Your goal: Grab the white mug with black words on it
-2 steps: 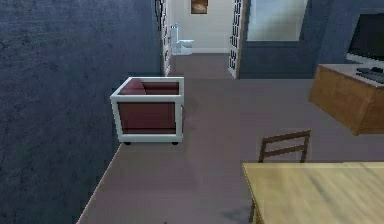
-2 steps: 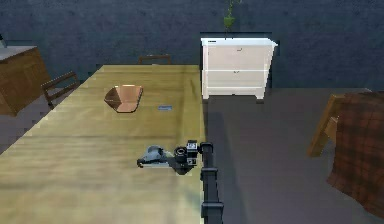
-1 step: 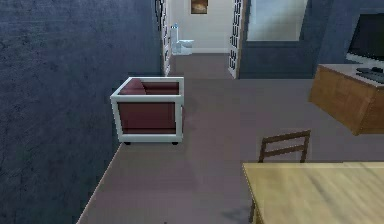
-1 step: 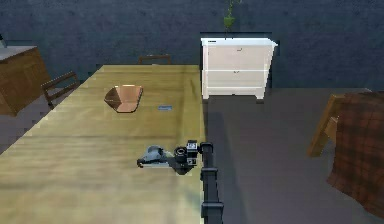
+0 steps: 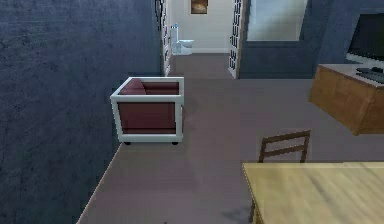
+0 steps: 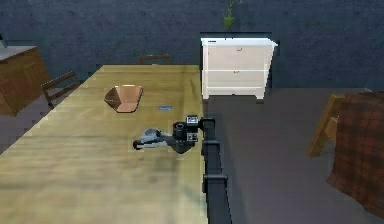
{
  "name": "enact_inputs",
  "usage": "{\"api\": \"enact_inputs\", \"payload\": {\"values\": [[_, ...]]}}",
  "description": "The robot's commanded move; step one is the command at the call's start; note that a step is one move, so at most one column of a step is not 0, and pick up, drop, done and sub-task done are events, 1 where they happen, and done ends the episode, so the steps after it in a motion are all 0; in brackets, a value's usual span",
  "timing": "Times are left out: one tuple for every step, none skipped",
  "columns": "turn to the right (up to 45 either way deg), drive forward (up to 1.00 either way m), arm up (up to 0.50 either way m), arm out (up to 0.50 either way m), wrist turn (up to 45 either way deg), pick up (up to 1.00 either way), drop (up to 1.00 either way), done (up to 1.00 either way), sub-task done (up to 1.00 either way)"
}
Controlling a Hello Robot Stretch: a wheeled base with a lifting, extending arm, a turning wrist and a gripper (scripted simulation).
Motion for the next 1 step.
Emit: {"api": "enact_inputs", "payload": {"values": [[0.0,0.00,0.00,0.00,0.0,0.00,0.00,1.00,0.00]]}}
